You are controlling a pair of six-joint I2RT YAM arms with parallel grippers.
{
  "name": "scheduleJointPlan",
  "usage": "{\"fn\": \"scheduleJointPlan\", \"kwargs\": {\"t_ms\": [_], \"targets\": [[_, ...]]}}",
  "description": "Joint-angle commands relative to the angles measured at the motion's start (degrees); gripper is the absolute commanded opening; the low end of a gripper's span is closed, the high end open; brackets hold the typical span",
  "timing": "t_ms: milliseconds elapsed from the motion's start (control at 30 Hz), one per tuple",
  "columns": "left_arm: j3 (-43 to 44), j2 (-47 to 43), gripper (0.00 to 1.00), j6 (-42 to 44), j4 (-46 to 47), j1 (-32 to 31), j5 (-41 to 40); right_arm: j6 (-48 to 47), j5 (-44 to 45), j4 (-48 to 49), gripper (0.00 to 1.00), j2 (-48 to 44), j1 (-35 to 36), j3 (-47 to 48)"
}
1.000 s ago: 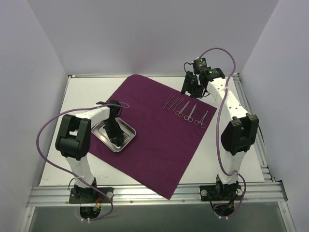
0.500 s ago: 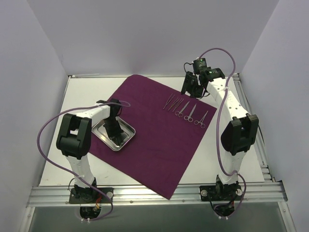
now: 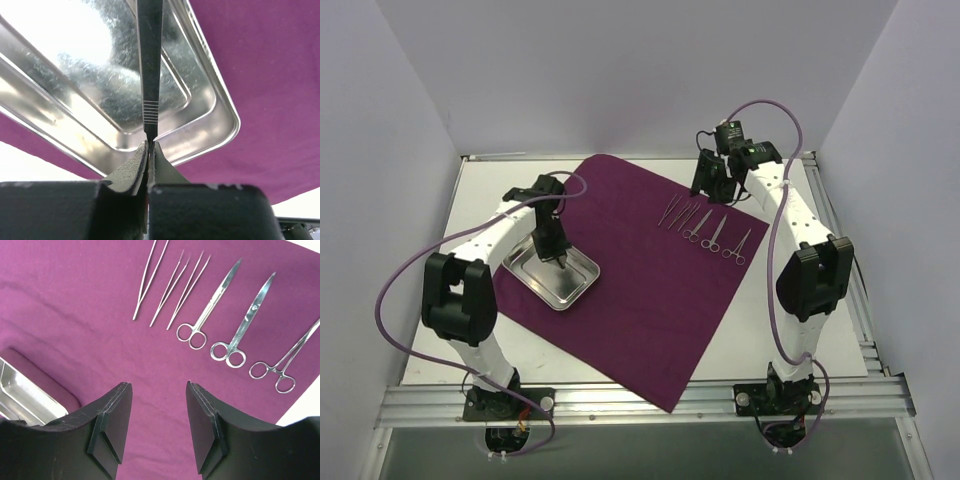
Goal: Open and lay out the surgical kit
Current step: Pick up the medical item from the container, then place the medical item in the surgical kit.
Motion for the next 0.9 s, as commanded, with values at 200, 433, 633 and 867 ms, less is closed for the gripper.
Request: {"fn": "scheduleJointPlan", "kwargs": {"t_ms": [200,433,633,867], "targets": [[2.54,-5.14,0.02,4.22,-2.83,0.43,3.15,-1.70,-8.36,2.15,0.47,0.61,0.87,1.34],[1.22,-12.52,0.02,8.37,8.24,0.69,21.77,1.80,-34.02,19.79,0.49,0.52,3.14,-3.66],[2.98,-16.66,0.02,8.81,14.66,0.78,32.33,7.07,-46.07,35.59,0.52,-1.84,5.87,-10.07],[0.88,-19.12,0.02,3.54,23.71,0.61,44.64,16.13,-54.07,51.71,0.54,-4.14,7.28,-14.21]]}}
